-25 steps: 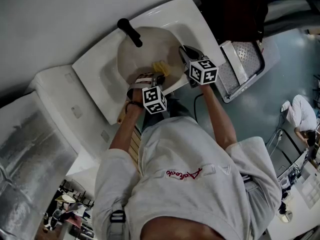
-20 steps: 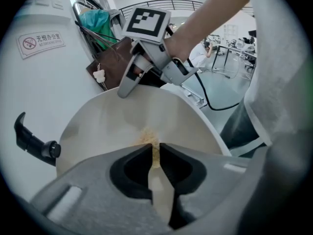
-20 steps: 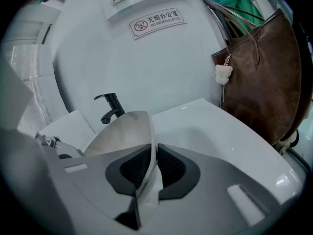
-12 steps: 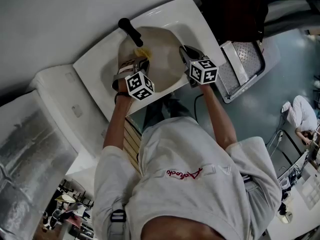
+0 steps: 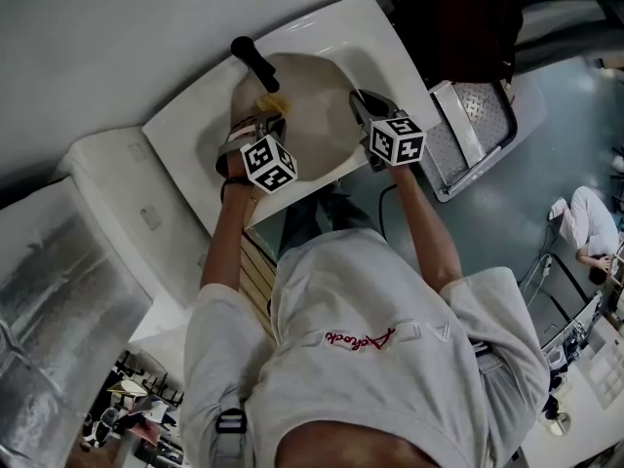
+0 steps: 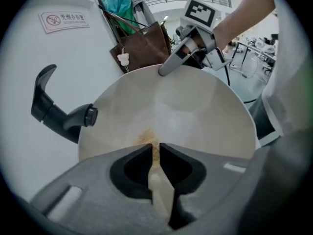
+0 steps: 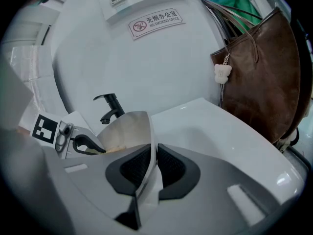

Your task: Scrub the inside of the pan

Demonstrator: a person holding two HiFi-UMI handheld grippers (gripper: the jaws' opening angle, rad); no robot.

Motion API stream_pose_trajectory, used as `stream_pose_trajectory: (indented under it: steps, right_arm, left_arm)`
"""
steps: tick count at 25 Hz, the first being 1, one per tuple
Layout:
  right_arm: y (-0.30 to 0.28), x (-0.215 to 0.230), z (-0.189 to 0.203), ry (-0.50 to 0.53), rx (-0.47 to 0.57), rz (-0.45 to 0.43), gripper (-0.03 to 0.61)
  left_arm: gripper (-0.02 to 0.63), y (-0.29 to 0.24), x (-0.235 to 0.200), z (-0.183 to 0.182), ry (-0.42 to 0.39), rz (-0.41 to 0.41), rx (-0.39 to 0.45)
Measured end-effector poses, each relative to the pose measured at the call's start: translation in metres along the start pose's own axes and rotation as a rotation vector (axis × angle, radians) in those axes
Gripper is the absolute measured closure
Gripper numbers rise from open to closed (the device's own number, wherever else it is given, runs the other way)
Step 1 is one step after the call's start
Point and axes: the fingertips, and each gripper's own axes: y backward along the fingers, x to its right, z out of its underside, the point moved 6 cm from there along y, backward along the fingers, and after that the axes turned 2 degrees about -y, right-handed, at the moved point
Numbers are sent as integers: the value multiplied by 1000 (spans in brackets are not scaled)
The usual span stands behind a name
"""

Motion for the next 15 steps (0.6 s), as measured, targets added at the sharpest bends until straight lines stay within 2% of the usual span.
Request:
stream_pose_trajectory:
  steps: [15]
  right_arm:
    - [-2, 1, 1, -4, 2, 3, 537]
  left_arm:
    - [569, 3, 81, -26, -88, 154, 39]
